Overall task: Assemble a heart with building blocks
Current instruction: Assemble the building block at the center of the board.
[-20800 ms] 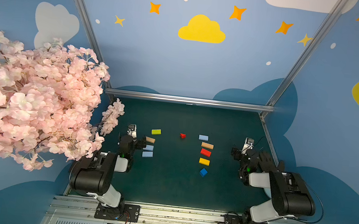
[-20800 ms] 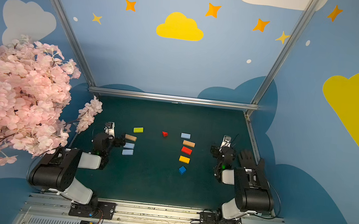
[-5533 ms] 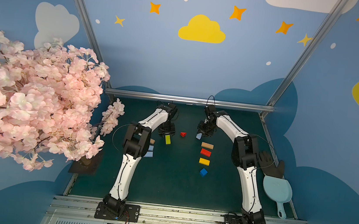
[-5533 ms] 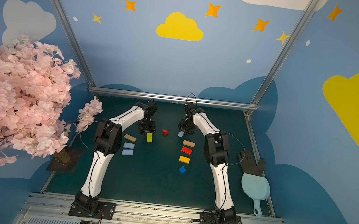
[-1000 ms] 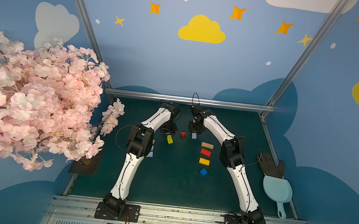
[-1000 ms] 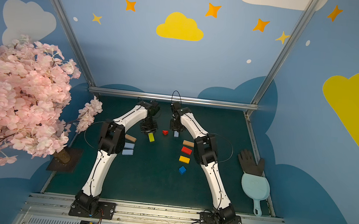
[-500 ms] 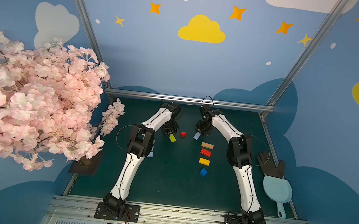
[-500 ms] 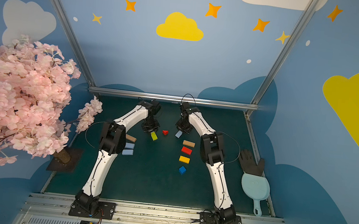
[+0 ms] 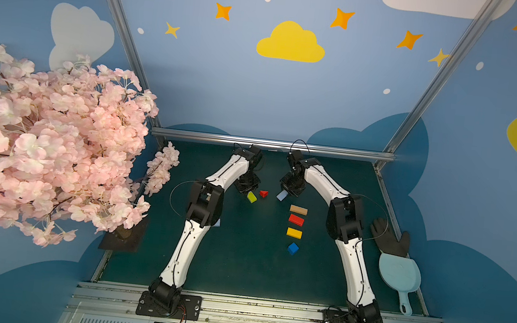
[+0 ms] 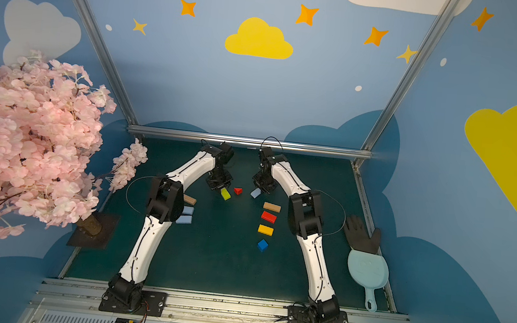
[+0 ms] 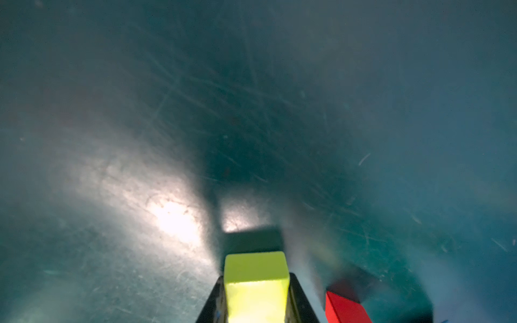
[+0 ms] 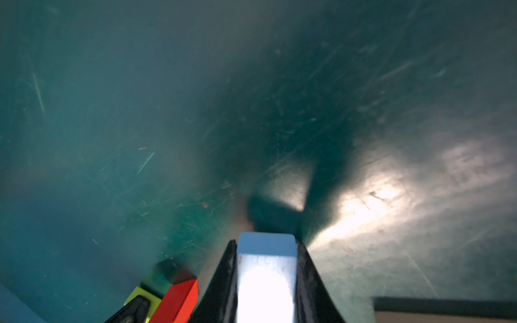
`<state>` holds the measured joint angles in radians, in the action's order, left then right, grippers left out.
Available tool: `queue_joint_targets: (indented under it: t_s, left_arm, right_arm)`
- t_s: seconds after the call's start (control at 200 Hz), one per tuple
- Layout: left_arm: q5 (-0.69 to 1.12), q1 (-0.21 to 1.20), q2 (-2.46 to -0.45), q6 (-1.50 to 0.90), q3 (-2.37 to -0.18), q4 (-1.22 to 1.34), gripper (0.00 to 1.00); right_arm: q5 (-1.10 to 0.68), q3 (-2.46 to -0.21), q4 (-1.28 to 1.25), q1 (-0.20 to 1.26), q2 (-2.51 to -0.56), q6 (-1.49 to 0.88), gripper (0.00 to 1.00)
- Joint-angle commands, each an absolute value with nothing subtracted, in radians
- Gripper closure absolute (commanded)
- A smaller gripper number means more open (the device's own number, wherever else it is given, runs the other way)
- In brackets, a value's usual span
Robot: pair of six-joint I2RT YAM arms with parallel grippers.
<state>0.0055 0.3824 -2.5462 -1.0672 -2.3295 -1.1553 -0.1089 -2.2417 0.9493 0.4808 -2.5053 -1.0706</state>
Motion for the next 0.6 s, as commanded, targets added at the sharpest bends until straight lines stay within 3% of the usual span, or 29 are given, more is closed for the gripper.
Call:
queue_joint_targets:
  t_s: [0.0, 0.596]
  left_arm:
    - [0.024, 0.388, -2.610, -1.094, -2.341, -1.132, 0.87]
    - [0.055, 0.388, -2.658, -1.135, -2.404, -1.143, 0.87]
  right_arm:
    - [-0.174, -2.246, 1.027, 0.520, -2.562, -1.094, 1.00]
    - [-0.170, -2.284, 1.034, 0.537, -2.606, -1.086, 1.00]
